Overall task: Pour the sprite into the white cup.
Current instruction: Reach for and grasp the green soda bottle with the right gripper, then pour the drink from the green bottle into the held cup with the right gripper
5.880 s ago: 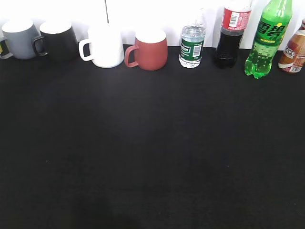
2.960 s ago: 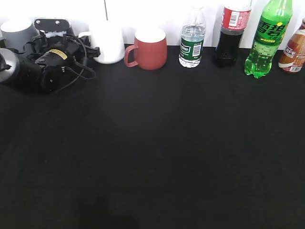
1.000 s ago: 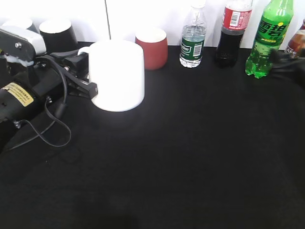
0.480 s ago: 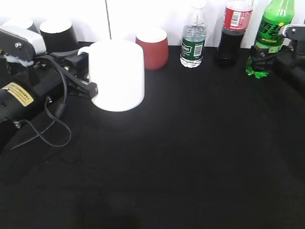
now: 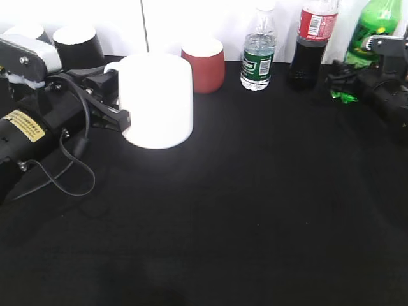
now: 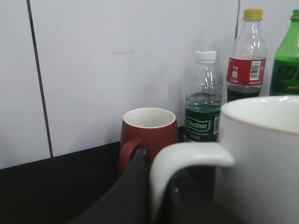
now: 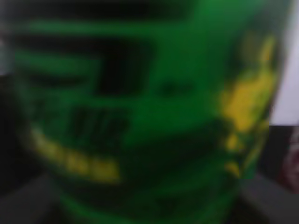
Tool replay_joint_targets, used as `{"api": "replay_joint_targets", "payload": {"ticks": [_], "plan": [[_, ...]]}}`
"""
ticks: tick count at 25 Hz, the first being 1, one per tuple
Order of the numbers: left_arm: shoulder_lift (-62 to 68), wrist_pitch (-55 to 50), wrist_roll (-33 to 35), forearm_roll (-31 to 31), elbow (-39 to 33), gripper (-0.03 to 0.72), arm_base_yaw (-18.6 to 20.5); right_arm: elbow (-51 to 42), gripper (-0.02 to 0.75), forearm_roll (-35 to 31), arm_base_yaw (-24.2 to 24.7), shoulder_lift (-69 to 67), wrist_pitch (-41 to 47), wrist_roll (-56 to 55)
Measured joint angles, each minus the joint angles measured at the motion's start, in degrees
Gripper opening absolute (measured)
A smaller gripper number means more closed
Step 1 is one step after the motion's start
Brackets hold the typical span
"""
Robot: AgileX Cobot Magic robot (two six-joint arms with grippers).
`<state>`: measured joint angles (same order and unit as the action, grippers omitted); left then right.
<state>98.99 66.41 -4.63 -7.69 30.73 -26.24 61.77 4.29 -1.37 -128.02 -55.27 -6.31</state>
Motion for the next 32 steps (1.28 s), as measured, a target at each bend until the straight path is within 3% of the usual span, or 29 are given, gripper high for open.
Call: {"api": "replay_joint_targets", "payload": {"ticks": [5, 11, 15, 20, 26, 32], "plan": [[0.00, 0.00, 0.00, 0.00, 0.00, 0.038, 0.00, -2.65, 0.429, 1.03, 0.00, 2.16, -1.19, 2.74], [0.00, 0.00, -1.46, -4.67, 0.00, 0.038, 0.00, -21.56, 0.429, 1.55, -0.68, 21.68, -2.21, 3.68], [0.00, 0.00, -5.22, -11.26, 0.00, 0.038, 0.00, -31.07, 0.428, 1.43, -10.21, 32.44, -1.70, 10.60], [0.00, 0.00, -8.19, -19.01, 0.00, 0.038, 0.00, -31.70, 0.427, 1.61, -22.64, 33.86, 2.04, 25.82], [0.00, -3.14, -6.79, -17.99, 0.00, 0.038, 0.00, -31.70, 0.421, -5.69, -23.26, 33.86, 2.54, 54.88], [0.00, -0.23, 2.50, -15.40, 0.00, 0.038, 0.00, -31.53, 0.417, -7.40, -23.26, 33.86, 3.16, 67.63]]}}
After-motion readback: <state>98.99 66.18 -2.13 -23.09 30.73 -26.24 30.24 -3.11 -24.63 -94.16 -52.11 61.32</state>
